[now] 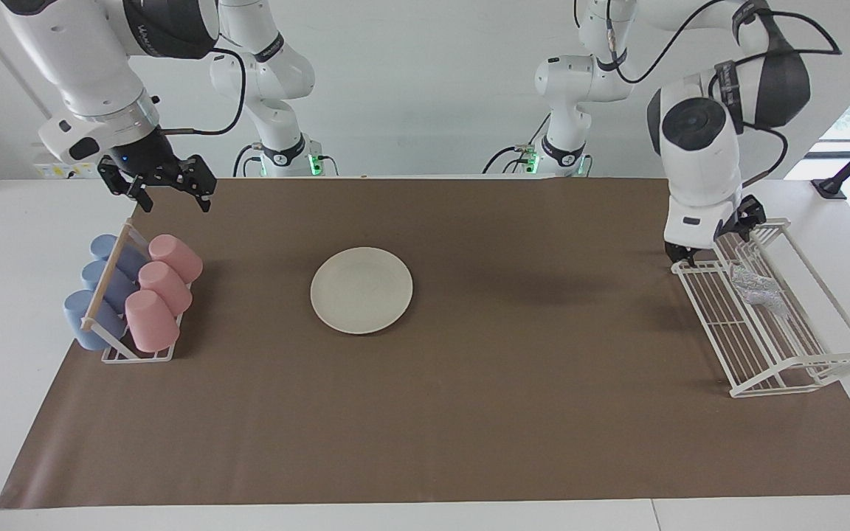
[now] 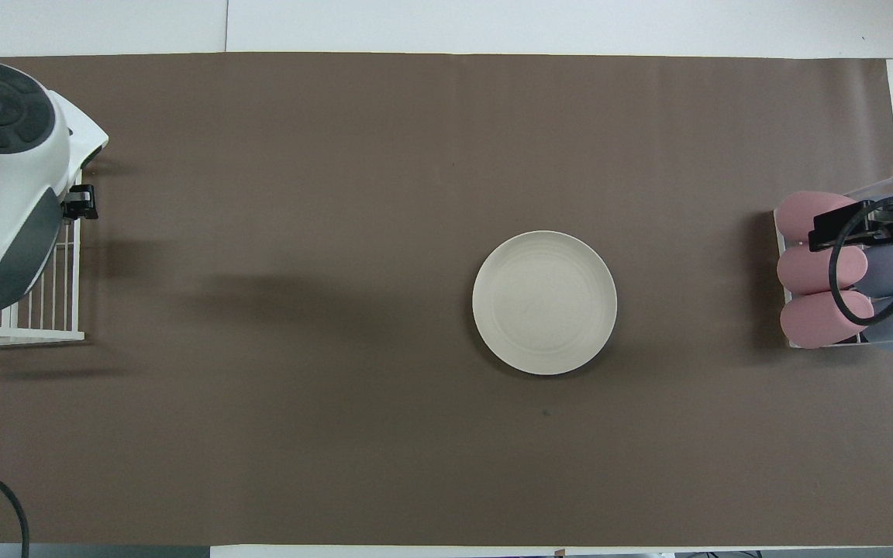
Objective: Wipe plate with sponge
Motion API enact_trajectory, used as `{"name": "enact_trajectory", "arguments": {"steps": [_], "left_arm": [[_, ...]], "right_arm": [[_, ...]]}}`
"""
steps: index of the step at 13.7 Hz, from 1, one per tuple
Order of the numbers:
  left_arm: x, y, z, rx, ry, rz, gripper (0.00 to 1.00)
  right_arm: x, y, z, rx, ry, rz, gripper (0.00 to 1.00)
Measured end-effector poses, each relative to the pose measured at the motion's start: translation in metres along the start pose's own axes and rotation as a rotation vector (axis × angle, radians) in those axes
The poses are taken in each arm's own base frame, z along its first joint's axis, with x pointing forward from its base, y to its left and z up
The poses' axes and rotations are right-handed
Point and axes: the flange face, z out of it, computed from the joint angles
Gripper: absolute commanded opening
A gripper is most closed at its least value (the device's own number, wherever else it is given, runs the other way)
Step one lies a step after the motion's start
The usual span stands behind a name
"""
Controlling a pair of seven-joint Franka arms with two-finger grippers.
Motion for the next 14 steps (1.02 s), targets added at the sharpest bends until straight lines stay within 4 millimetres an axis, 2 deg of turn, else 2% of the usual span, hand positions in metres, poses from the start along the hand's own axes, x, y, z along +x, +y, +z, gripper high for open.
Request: {"name": "enact_trajectory", "arguments": {"steps": [3,5,7,9,10,11,13,14], "left_arm": [[0.016,0.018,0.039,0.136,0.022,0.054,1.00],[0.020,0.024,0.055,0.182,0.026,0.065,1.00],[0.020,0.022,0.065,0.190,0.017,0.053,1.00],[0.021,0.018,0.069,0.185,0.021,0.039,0.95],[0.021,0.017,0.070,0.185,0.020,0.036,0.88],[0.021,0.017,0.070,0.185,0.020,0.035,0.75],[0.021,0.016,0.071,0.185,0.020,0.029,0.21],[0.021,0.015,0.072,0.185,0.018,0.027,0.04]], "right_arm": [[-0.002,-0.028,-0.002,-0.002,0.004,0.103,1.00],[-0.005,-0.050,-0.005,-0.002,0.011,0.144,1.00],[-0.005,-0.056,-0.012,0.001,0.025,0.171,1.00],[-0.005,-0.056,-0.020,0.017,0.039,0.235,1.00],[-0.005,-0.059,-0.023,0.043,0.038,0.284,1.00],[-0.006,-0.064,-0.025,0.071,0.028,0.344,1.00],[-0.012,-0.076,-0.024,0.082,-0.019,0.498,1.00],[-0.017,-0.086,-0.026,0.076,-0.036,0.559,1.00]]}}
